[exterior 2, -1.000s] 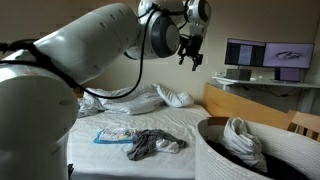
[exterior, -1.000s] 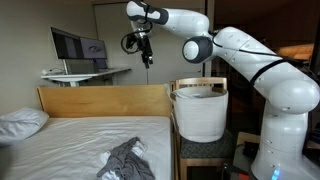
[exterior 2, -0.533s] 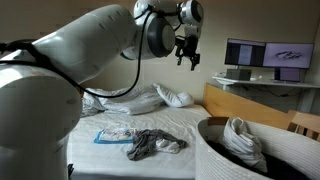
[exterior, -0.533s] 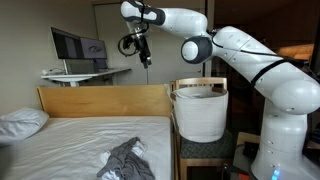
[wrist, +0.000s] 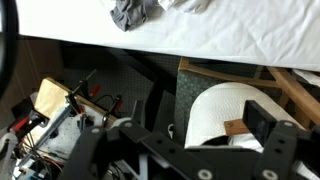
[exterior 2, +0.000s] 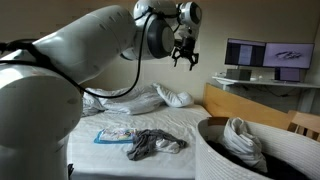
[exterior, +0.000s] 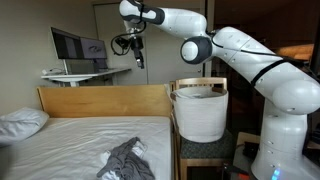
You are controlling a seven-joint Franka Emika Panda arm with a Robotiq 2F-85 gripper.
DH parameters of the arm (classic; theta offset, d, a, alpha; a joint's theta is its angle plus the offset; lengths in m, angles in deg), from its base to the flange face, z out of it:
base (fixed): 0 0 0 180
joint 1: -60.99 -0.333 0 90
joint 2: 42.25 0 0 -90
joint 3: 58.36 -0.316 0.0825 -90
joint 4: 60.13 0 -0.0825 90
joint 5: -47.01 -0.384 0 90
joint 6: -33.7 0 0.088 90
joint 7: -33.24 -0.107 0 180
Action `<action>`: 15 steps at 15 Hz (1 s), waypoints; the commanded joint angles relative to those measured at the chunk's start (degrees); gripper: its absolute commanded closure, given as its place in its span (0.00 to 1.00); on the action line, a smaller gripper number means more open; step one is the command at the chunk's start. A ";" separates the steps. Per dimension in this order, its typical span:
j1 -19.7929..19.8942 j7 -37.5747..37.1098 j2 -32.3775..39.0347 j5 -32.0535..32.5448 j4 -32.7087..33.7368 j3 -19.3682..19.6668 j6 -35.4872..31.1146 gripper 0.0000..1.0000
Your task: Put the clothes in the laundry bag
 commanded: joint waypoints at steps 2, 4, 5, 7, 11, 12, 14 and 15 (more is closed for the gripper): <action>1.91 -5.40 0.51 -12.92 -0.02 10.80 -5.38 0.00; 0.71 -5.18 -0.60 -20.83 -4.00 18.50 -11.38 0.00; -0.16 -5.05 -1.26 -24.17 -6.33 22.20 -15.17 0.00; -2.46 -4.81 -2.24 -29.97 -11.56 29.36 -23.67 0.00; -7.49 -4.81 -1.23 -33.80 -17.30 36.29 -38.70 0.00; -8.59 -4.81 -0.89 -32.73 -17.99 36.61 -40.88 0.00; -11.27 -4.17 -0.96 -30.41 -20.44 37.19 -43.34 0.00; -12.89 -3.66 -1.24 -29.31 -22.13 37.91 -43.83 0.00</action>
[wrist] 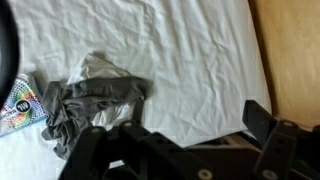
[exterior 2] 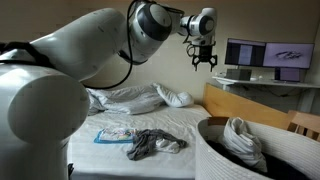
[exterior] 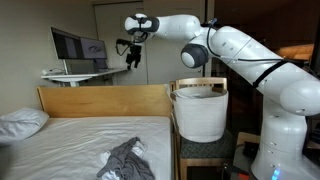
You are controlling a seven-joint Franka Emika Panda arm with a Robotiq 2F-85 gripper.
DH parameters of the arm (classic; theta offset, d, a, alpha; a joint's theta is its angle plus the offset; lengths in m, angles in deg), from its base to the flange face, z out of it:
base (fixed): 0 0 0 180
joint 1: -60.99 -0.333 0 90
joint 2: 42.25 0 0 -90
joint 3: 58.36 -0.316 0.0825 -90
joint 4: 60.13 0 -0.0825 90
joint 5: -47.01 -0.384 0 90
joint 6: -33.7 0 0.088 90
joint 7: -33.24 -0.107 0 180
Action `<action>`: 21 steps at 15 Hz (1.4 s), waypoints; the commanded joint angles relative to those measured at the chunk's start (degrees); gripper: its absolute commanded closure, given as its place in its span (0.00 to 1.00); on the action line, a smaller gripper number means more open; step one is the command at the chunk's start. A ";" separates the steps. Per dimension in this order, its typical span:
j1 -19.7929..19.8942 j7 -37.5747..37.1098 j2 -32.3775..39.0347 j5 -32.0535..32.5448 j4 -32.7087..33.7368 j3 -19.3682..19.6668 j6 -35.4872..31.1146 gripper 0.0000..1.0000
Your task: Put the clothes in the laundry bag
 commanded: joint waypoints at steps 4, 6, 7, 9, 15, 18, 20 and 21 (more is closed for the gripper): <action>-12.56 3.21 -3.25 8.40 -14.63 5.69 -4.98 0.00; -16.74 5.61 -4.35 10.98 -19.81 7.03 -6.77 0.00; -18.75 6.72 -4.87 12.05 -22.35 7.54 -7.46 0.00; -15.98 3.83 -1.20 10.69 -15.65 6.91 -4.77 0.00; -18.78 4.83 -1.71 11.57 -19.65 8.09 -4.60 0.00; -20.34 10.15 -1.37 13.44 -23.05 7.92 -4.08 0.00; -21.66 14.72 -1.42 14.77 -26.38 7.88 -5.46 0.00; -22.81 17.20 -1.76 15.61 -28.79 7.85 -6.41 0.00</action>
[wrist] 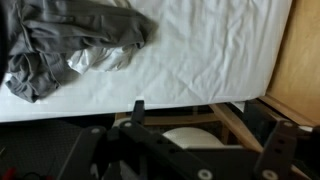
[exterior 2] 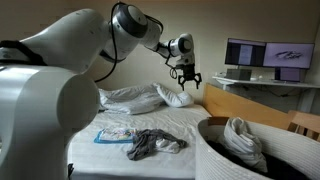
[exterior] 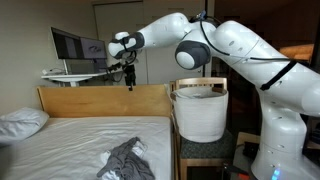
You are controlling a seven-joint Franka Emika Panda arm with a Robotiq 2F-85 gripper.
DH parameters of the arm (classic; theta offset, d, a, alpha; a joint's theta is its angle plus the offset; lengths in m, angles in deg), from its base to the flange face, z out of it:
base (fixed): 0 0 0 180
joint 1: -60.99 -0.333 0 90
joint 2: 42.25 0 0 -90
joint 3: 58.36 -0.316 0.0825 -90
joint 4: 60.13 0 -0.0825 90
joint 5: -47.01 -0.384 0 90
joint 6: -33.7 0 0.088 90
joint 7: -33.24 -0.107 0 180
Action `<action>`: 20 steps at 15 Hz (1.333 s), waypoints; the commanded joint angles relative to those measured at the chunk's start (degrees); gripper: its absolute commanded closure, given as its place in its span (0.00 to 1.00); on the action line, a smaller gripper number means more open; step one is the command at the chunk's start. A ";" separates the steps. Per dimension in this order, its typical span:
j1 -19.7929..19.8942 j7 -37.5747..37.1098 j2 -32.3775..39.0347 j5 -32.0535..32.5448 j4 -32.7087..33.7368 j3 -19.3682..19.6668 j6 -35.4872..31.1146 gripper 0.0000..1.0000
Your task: Put the clothes in the laundry bag
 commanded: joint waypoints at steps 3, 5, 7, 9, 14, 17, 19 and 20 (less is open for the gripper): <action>-1.68 7.93 -7.20 15.57 -14.58 -9.92 -7.77 0.00; -0.92 5.15 -10.34 22.58 -20.53 -15.06 -13.73 0.00; 0.16 3.45 -13.35 27.60 -25.83 -19.94 -18.21 0.00; 0.98 2.18 -16.25 32.24 -31.19 -24.20 -21.00 0.00; 3.62 1.41 -22.90 40.28 -44.81 -31.23 -23.98 0.00; 5.32 1.06 -26.51 43.99 -52.53 -33.72 -26.32 0.00; 6.82 0.61 -28.04 45.36 -53.48 -34.53 -24.88 0.00; 7.50 1.35 -23.85 44.92 -48.84 -35.90 -22.87 0.00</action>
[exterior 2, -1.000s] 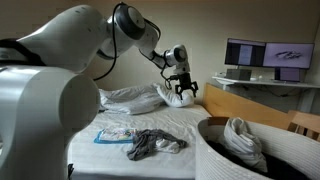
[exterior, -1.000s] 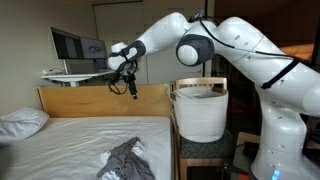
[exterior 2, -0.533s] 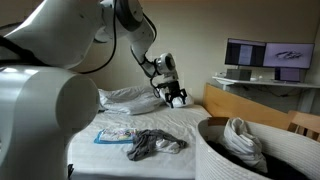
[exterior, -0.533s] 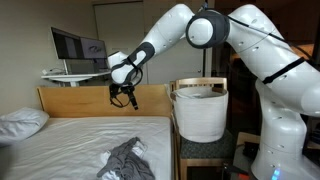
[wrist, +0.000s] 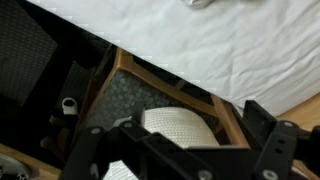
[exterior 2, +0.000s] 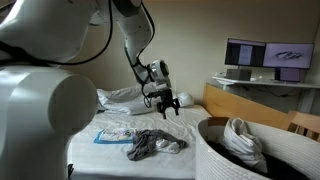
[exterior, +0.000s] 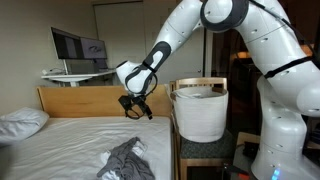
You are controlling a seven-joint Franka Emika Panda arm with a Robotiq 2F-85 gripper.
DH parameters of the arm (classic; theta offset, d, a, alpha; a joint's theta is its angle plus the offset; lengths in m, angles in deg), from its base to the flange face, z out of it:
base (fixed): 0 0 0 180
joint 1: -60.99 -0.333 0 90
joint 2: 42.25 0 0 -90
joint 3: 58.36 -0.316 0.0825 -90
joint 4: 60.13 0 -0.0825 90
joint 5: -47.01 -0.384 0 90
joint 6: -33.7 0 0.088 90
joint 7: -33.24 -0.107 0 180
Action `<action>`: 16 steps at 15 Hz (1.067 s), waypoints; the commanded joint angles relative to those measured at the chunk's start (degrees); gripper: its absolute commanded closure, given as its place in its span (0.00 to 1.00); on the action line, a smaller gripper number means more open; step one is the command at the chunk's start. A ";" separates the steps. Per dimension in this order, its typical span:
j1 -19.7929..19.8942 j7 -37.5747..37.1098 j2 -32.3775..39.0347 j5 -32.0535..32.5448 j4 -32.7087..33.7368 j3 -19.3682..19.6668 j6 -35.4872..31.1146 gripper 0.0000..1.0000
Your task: Put the clothes in the laundry bag
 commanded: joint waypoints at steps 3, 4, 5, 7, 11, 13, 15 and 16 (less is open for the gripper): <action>4.27 -0.98 -2.40 1.97 -1.57 -3.97 0.48 0.00; 3.76 -0.88 -2.02 5.47 -3.47 -3.11 -0.21 0.00; 5.35 0.22 -2.58 7.36 -5.75 -2.49 -3.79 0.00; 6.06 -0.47 -1.97 11.27 -9.00 -2.86 -7.25 0.00; 0.65 -6.96 0.20 11.71 -10.61 -9.45 -7.20 0.00; -0.82 -6.02 1.22 6.34 -9.58 -14.71 -5.00 0.00; -3.44 -7.72 3.61 0.68 -5.98 -18.92 -3.33 0.00; -5.00 -8.88 4.91 -1.64 -4.14 -20.55 -2.56 0.00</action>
